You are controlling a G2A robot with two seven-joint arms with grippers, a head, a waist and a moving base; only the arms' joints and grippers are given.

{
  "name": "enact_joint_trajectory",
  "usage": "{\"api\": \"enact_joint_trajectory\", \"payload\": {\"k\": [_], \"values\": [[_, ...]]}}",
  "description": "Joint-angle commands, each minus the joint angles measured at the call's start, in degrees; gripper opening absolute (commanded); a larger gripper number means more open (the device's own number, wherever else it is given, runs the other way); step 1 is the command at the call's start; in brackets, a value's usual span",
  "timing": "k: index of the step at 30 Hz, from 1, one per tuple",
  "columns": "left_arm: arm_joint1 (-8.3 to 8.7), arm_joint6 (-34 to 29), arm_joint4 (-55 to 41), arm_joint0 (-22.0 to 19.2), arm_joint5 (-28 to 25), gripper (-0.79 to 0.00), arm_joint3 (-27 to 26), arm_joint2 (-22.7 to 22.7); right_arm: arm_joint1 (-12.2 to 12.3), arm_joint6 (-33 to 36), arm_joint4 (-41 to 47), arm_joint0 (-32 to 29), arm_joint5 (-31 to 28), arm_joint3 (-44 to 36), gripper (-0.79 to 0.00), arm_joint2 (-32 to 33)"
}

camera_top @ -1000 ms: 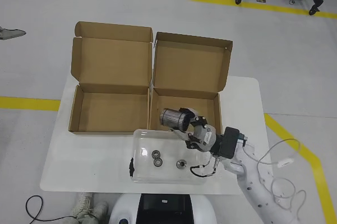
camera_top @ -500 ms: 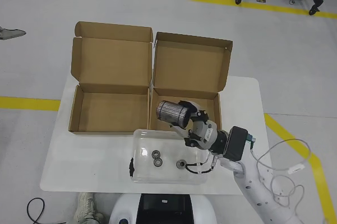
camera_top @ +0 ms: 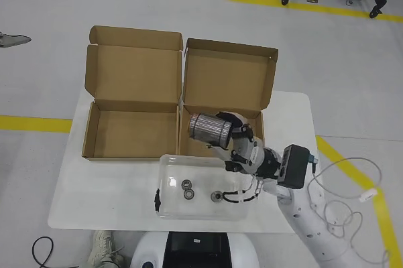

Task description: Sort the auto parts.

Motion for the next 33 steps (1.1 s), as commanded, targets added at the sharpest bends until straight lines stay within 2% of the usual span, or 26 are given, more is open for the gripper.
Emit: {"api": "enact_joint_trajectory", "payload": {"k": [1, 9, 16, 23, 29, 33], "values": [[0.0, 0.0, 0.0, 0.0, 0.0, 0.0, 0.0, 0.0, 0.1, 0.1, -0.1, -0.2, -0.1, -0.4, -0.785, 0.4], [0.0, 0.0, 0.0, 0.0, 0.0, 0.0, 0.0, 0.0, 0.4, 1.0, -0.5, -1.4, -0.9, -2.1, -0.785, 2.4], [0.0, 0.0, 0.0, 0.0, 0.0, 0.0, 0.0, 0.0, 0.9, 5.4, 0.1, -3.6, -1.4, -0.7, -0.785, 4.0], [0.0, 0.0, 0.0, 0.0, 0.0, 0.0, 0.0, 0.0, 1.5, 14.7, -1.3, -5.9, 0.8, 1.4, -0.785, 5.3], [0.0, 0.0, 0.0, 0.0, 0.0, 0.0, 0.0, 0.0, 1.7, 20.1, -5.8, -6.5, 3.0, 3.1, -0.785, 5.0], [0.0, 0.0, 0.0, 0.0, 0.0, 0.0, 0.0, 0.0, 1.5, 26.2, -3.2, -5.7, 5.2, 6.0, -0.785, 4.3]]}}
